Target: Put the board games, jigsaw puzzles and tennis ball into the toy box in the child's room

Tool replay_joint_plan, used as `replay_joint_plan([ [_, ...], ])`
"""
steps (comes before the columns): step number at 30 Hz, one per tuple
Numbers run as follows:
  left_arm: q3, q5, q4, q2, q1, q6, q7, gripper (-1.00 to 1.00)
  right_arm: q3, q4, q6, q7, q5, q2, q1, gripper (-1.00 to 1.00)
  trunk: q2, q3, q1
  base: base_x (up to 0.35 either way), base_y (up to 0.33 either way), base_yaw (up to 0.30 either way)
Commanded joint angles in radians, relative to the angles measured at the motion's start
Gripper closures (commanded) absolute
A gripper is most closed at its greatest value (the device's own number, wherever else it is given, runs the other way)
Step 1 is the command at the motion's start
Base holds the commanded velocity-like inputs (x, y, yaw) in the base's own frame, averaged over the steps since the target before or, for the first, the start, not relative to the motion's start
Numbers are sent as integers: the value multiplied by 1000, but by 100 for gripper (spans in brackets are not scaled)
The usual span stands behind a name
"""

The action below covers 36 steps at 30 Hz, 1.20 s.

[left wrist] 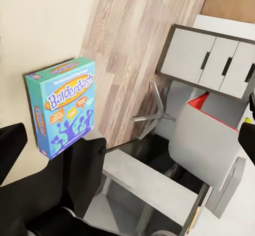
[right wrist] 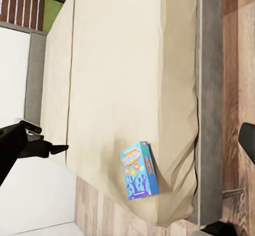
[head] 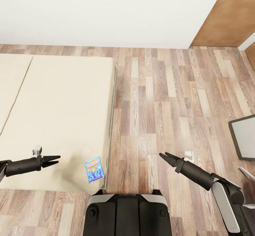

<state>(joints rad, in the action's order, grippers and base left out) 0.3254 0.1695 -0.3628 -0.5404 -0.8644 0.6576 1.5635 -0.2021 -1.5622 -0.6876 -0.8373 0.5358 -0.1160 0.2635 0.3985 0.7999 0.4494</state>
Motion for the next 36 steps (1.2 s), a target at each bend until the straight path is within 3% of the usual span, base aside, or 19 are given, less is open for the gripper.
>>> replay_joint_plan([
  [1,7,10,-1,1,0,10,7,-100,-1,0,-6,-1,4,0,0,-100,1,1,1,0,0,0],
  [24,7,7,-2,10,5,9,7,-100,-4,1,-7,5,1,-1,0,-100,1,-1,1,0,0,0],
  [36,7,7,-2,10,5,8,7,-100,-1,0,15,-4,4,-1,0,-100,1,-18,1,0,0,0],
])
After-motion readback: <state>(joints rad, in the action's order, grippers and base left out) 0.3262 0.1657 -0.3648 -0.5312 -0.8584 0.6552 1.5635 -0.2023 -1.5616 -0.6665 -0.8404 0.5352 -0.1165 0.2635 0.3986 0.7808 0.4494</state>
